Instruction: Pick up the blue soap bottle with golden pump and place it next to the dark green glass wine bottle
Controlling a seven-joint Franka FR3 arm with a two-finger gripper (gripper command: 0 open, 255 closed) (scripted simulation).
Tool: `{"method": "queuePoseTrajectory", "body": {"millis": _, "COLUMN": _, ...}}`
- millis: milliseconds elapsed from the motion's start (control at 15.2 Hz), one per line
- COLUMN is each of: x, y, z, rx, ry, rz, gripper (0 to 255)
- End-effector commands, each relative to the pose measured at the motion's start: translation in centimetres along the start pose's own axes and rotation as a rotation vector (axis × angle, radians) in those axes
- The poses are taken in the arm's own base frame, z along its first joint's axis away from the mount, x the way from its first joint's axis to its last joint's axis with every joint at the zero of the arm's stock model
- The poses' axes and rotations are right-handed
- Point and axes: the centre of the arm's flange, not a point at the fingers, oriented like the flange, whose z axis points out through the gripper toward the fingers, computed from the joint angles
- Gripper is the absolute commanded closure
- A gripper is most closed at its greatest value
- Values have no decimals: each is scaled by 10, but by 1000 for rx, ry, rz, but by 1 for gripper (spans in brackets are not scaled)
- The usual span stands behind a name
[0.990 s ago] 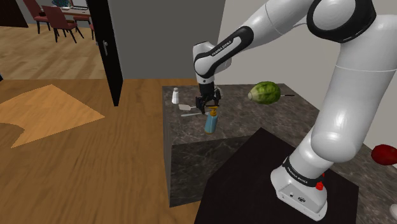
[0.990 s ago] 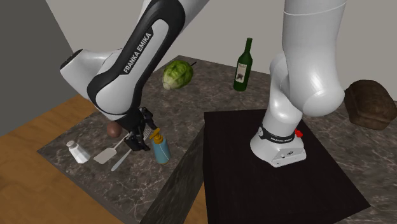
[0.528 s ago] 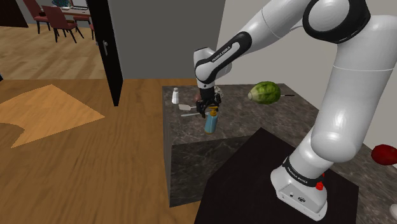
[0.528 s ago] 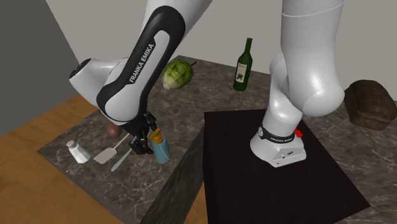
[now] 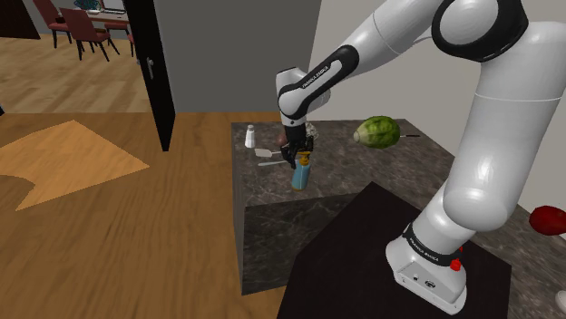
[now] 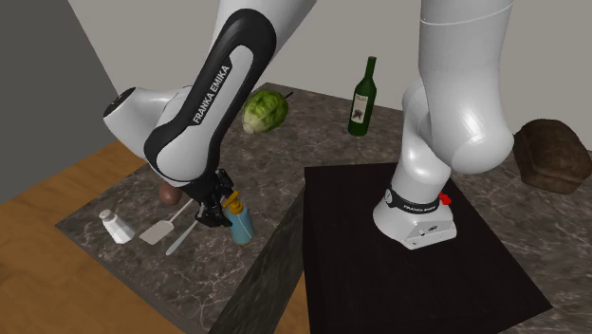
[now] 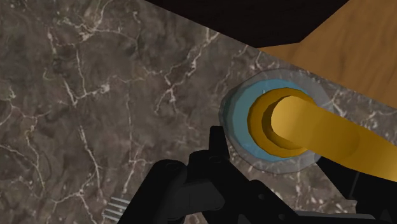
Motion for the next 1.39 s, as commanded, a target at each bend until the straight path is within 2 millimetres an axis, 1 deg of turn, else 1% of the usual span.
{"method": "queuePoseTrajectory", "body": {"millis": 0, "x": 0, "y": 0, "z": 0, "rx": 0, "ry": -1, "rz": 0, "gripper": 255}}
{"method": "queuePoseTrajectory", "body": {"millis": 330, "x": 0, "y": 0, "z": 0, "rx": 0, "ry": 0, "rz": 0, "gripper": 255}}
{"method": "queuePoseTrajectory", "body": {"millis": 1320, "x": -26, "y": 8, "z": -74, "rx": 0, "ry": 0, "rz": 0, "gripper": 255}}
